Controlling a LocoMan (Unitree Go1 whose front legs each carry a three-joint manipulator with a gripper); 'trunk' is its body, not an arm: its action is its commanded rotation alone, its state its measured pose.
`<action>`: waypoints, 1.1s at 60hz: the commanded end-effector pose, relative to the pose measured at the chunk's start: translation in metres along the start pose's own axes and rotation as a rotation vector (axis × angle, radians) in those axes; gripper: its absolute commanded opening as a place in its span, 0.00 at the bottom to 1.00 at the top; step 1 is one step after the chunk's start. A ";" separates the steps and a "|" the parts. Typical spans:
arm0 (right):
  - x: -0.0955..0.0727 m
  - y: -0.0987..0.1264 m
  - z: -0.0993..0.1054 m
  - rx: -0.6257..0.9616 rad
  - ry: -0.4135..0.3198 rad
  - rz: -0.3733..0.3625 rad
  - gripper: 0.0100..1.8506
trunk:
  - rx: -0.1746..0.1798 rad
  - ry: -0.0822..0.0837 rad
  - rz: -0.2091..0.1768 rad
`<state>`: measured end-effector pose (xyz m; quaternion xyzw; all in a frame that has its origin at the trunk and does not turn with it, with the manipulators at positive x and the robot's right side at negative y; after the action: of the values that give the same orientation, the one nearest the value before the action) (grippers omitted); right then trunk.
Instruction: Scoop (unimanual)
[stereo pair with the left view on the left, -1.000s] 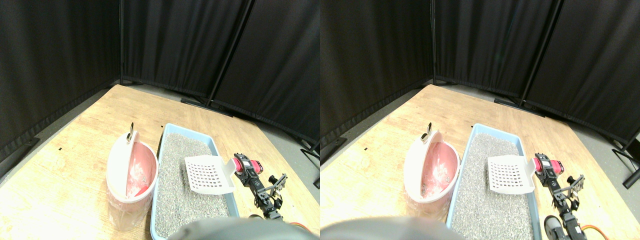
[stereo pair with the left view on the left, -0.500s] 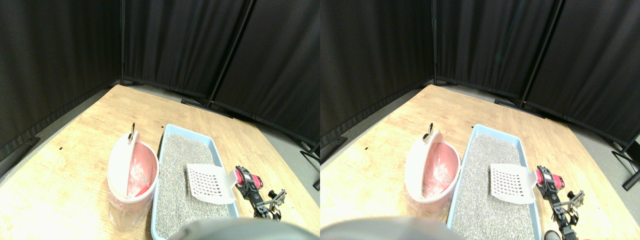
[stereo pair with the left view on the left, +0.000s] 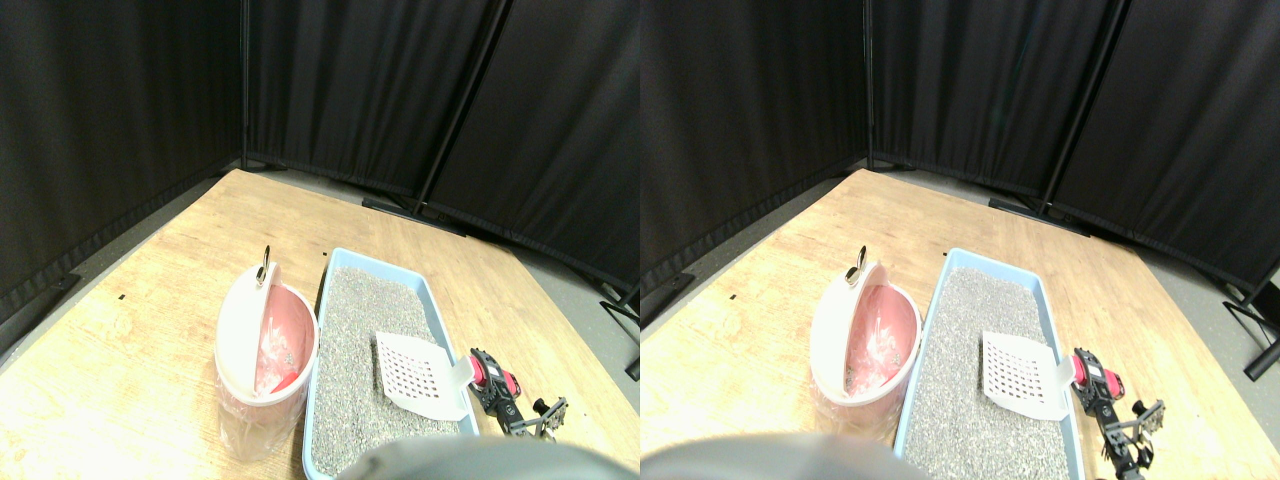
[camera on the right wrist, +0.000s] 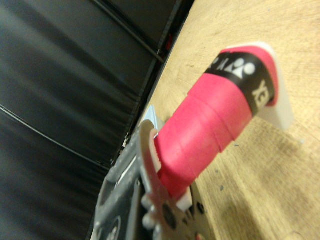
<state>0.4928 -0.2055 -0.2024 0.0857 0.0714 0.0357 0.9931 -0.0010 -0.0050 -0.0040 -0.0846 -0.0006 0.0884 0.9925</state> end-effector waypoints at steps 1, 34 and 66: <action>-0.002 -0.004 -0.003 -0.021 0.009 -0.046 0.02 | -0.014 0.011 -0.013; -0.037 0.007 0.001 -0.023 0.199 -0.054 0.71 | -0.002 0.025 -0.034; -0.056 0.006 0.017 -0.087 -0.014 -0.003 0.36 | 0.033 0.062 -0.091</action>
<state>0.4368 -0.2096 -0.1904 0.0512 0.0921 0.0363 0.9938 -0.0037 -0.0042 -0.0036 -0.0625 0.0172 0.0421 0.9970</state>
